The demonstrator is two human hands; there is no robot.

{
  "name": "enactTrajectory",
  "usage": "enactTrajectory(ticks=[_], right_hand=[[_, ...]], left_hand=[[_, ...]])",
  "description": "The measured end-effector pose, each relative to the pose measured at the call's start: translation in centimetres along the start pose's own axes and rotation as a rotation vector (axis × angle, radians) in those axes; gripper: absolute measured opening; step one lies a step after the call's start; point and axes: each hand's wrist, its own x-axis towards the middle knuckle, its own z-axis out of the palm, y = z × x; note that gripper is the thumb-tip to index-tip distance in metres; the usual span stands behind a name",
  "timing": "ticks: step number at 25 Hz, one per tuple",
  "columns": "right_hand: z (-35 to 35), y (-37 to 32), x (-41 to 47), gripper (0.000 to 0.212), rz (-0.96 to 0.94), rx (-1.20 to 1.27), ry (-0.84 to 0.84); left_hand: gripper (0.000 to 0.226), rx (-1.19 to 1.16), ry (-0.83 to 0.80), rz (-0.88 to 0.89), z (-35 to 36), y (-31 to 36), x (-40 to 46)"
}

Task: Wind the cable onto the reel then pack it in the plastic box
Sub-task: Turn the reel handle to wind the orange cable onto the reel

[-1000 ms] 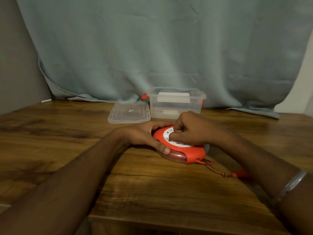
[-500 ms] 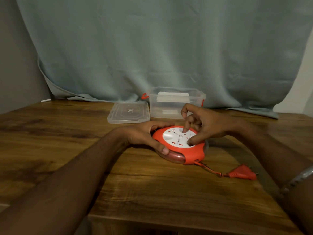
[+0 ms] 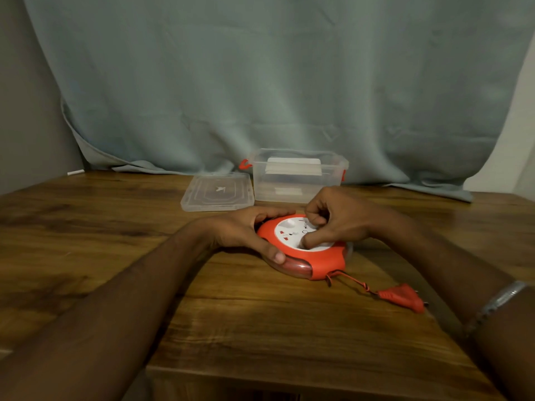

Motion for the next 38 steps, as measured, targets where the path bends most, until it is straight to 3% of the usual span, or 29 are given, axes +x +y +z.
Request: enactTrajectory(ticks=[5,9,16,18,21,24,27,30,33,38], right_hand=[[0.7,-0.5,0.6,0.055,0.048,-0.03,0.01],[1.3,-1.1,1.1,0.052,0.047,-0.064,0.016],[2.0,-1.7,1.8,0.053,0.044,-0.135,0.054],[1.6,-1.3,1.5,0.044,-0.004,-0.101,0.055],[-0.6,0.1,0.1,0.011,-0.028,0.105,-0.045],[-1.9,1.8,-0.7,0.04,-0.01,0.135,-0.135],[-1.6,2.7,-0.3,0.05,0.01,0.24,-0.152],[-1.2,2.5,-0.3,0.052,0.015,0.268,-0.115],[-0.5,2.0,-0.2,0.05,0.017,0.215,-0.055],[0.1,0.8,0.1,0.041,0.012,0.111,-0.017]], left_hand=[[0.106,-0.02,-0.006,0.018,0.1,0.2,-0.1],[0.083,-0.025,-0.003,0.037,0.2,0.6,-0.2],[0.087,-0.048,-0.038,0.097,0.3,0.2,0.1],[0.086,-0.043,-0.037,0.096,0.3,0.2,0.1],[0.084,-0.032,-0.023,0.068,0.1,0.1,0.1],[0.103,-0.012,-0.025,0.008,0.1,0.1,0.1],[0.105,-0.009,-0.029,0.005,-0.1,-0.2,0.2],[0.113,0.022,-0.01,-0.014,-0.1,-0.1,0.1],[0.101,0.025,-0.009,-0.012,-0.1,-0.2,0.2],[0.11,0.034,0.0,-0.015,0.0,-0.1,0.2]])
